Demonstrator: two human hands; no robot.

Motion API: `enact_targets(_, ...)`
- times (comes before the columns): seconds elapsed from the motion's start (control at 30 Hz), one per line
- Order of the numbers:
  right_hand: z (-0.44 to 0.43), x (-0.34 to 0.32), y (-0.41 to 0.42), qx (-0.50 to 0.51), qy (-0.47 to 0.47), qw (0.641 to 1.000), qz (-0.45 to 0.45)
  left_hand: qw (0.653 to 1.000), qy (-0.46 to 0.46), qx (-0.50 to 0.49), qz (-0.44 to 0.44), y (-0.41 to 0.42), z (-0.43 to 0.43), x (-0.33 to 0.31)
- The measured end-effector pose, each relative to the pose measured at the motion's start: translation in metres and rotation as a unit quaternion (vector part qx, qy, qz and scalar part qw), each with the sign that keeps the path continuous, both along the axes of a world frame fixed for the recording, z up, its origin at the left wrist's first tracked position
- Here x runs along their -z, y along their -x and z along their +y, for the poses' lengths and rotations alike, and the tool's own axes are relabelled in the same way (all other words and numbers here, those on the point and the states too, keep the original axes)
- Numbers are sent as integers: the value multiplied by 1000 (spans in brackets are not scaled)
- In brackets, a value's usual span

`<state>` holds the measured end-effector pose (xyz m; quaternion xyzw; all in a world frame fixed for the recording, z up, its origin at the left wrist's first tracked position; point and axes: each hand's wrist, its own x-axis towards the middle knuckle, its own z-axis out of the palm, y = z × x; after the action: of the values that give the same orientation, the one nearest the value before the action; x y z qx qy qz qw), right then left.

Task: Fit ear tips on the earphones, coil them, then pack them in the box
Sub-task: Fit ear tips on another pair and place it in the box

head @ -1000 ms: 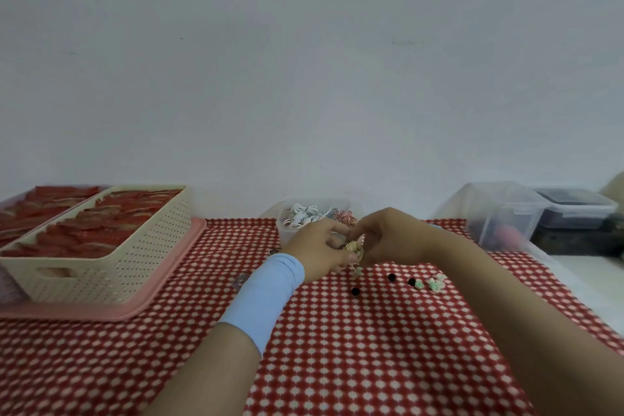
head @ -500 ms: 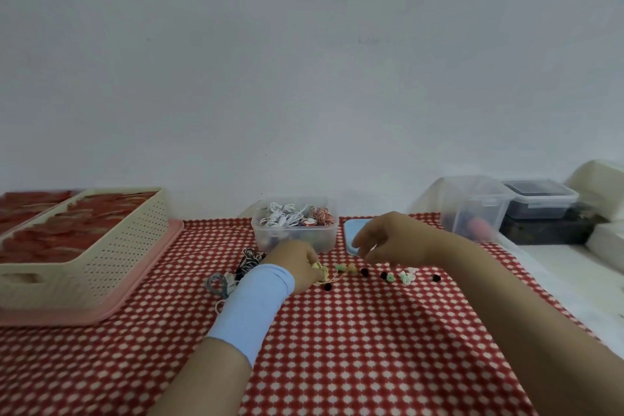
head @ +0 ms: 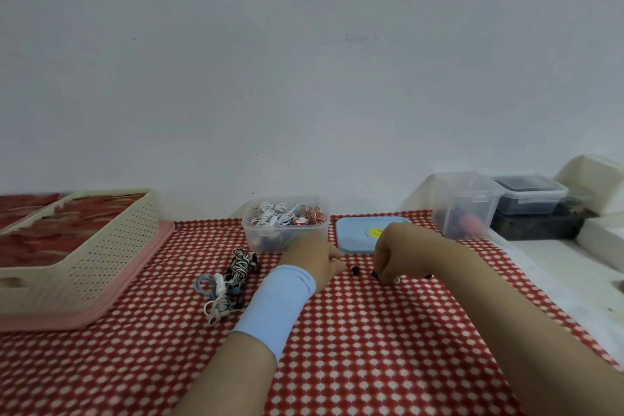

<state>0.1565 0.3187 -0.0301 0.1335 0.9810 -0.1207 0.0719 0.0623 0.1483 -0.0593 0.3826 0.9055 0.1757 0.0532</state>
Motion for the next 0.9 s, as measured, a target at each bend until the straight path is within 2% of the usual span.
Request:
enact_targets(0.2,5,2,5,-23,62,997,27,999,-48,9,-11,10,1,12)
enact_targets(0.33,6,-1,8,-20,171,980,97,979,-187,-3,-76,12,-6,16)
enact_targets(0.4,1,-1,10,-9,230,963,141,955,-261,-6,-139,12,-9,17)
enact_targets(0.5,-8,0,11,8,337,927,164,926,-315,-12,-209,12,-11,16)
enact_targets(0.63,-12,5,12,8,422,889,180,894,-367,-23,-254,13,-12,14)
enact_targets(0.73,-11,8,16,51,480,851,205,869,-403,-17,-285,12,-12,13)
enact_targets(0.9,-10,16,19,70,559,805,187,840,-437,-8,-322,13,-13,16)
